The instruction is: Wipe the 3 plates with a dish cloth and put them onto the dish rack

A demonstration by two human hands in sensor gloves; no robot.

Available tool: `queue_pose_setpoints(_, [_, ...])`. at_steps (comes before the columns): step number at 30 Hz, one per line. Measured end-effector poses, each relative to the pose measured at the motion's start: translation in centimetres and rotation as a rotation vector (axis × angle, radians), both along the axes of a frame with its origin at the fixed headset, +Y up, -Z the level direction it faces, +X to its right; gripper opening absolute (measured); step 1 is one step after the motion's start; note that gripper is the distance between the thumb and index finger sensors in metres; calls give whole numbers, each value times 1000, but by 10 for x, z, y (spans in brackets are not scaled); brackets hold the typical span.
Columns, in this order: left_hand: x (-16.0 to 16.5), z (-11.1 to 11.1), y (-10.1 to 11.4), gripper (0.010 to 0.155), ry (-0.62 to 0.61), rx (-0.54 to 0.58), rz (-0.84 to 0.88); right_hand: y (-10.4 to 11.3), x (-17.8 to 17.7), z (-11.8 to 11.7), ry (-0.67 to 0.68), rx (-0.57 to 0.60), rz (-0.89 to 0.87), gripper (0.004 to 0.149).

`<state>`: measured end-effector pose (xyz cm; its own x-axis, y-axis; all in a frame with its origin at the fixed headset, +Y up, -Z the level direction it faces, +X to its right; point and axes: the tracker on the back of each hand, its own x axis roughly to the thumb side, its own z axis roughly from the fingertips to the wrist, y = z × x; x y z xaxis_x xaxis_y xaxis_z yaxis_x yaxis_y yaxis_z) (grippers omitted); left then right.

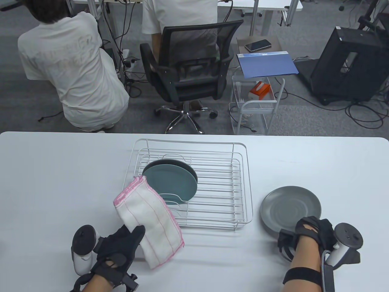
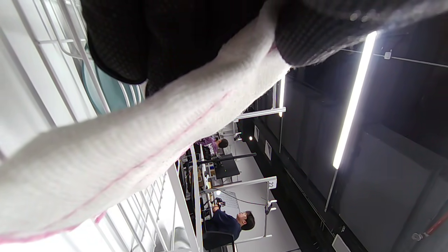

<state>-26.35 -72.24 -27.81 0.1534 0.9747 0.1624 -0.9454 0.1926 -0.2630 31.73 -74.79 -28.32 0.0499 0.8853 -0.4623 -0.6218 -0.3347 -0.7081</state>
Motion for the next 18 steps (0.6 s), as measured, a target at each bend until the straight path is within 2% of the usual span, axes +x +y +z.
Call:
queue_pose_setpoints(1, [-1, 0, 0, 49, 5, 1, 2, 4, -3, 0, 9, 29, -7, 45])
queue_pose_setpoints(6, [-4, 0, 1, 50, 20, -5, 24, 34, -28, -2, 61, 317, -88, 43])
queue_pose_setpoints(11, [-5, 0, 3, 50, 45, 31, -38, 46, -75, -6, 227, 553, -349, 41])
queue_pose_setpoints(13, [-4, 0, 6, 50, 24, 54, -69, 49, -100, -4, 291, 567, -429, 41])
queue_pose_setpoints(18, [-4, 5, 10, 52, 72, 117, -128, 44, -168, 3, 529, 556, -573, 43])
